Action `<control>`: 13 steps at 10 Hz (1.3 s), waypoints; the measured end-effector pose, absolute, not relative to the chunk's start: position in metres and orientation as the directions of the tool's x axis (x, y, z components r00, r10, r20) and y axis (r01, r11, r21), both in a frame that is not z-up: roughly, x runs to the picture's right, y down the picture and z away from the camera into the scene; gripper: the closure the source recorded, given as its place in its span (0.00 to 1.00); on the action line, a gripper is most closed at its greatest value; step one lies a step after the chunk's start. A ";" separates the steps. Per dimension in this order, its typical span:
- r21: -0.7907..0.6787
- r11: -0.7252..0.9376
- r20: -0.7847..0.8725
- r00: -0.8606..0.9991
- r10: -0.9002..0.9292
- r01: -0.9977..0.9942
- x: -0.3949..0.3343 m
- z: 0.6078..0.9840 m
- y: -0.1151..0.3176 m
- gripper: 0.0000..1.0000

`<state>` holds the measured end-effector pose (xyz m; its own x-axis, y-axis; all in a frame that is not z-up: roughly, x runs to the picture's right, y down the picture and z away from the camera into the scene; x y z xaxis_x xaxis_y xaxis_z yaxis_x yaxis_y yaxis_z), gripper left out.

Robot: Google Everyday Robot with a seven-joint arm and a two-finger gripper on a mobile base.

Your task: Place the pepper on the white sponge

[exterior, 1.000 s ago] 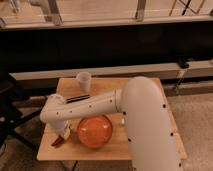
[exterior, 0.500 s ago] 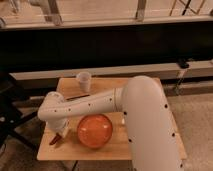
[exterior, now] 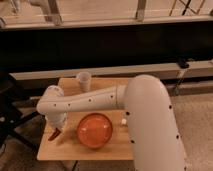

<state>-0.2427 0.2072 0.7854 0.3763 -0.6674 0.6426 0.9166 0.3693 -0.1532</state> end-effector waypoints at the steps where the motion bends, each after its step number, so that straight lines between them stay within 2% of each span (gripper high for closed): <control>1: -0.147 0.377 0.638 0.379 -0.670 0.914 -0.239 0.784 0.197 0.97; 6: -0.128 0.414 0.611 0.400 -0.683 0.901 -0.225 0.783 0.143 0.97; 13: -0.133 0.462 0.591 0.444 -0.674 0.877 -0.204 0.823 0.086 0.97</control>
<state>-0.2038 0.0857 0.8234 0.4443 -0.6737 0.5906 0.8770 0.4618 -0.1330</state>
